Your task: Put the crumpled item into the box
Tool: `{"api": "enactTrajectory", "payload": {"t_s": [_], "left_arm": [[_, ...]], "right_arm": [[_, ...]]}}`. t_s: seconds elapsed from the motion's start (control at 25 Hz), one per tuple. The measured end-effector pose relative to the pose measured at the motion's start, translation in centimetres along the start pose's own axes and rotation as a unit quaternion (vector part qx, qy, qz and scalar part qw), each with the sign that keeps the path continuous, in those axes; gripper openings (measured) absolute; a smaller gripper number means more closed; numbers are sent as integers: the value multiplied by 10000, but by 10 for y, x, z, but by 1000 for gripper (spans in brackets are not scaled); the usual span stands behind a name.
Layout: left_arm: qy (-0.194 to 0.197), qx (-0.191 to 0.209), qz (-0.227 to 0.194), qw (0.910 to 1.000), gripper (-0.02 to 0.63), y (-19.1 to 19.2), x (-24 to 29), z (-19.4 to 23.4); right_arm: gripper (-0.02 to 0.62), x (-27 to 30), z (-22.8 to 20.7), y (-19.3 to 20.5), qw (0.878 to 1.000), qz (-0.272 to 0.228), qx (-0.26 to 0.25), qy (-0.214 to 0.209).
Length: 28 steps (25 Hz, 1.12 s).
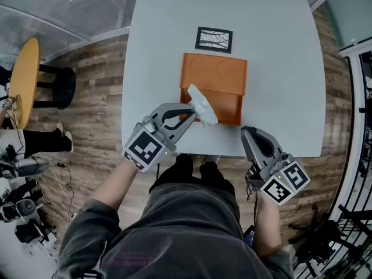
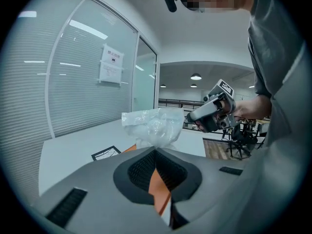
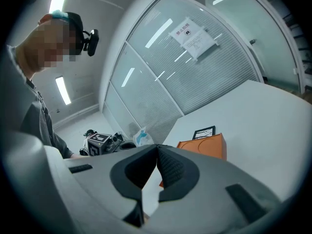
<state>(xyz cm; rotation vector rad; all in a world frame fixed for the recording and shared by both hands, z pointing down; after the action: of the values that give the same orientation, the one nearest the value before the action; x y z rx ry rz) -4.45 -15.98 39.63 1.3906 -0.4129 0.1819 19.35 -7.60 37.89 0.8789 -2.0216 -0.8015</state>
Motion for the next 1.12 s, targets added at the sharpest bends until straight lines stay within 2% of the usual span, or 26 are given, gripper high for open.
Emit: {"api": "enactTrajectory", "payload": {"t_s": [0.32,0.68,0.96,1.12], "left_arm": [[314,126,686,9971,14,29,23,25],[694,461,1367,9871,14,51,45,36],[958,673,1834,9760,14,64,67,43],[1099,882,2211,9650,14,76,81,47]], "right_arm": [[2,11,-10,11,9996,22,190,203],[2,13,-13,24,9986,39,384,371],[2,15,-21,32,9979,96,508,395],[2,18,-29,36,9974,155,581,406]]}}
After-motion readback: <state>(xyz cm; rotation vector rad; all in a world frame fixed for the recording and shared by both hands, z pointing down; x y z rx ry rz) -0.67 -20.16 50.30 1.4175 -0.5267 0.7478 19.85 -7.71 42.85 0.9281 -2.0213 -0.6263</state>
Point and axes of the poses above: the fingertips, and each gripper's own axes: x forward along the fingers, z to its left, y out of its underside, the point moved 9 cm from there along -x, backward along the fingers, and after that the axes turned 13 degrees about y, right-handed, at the moved point
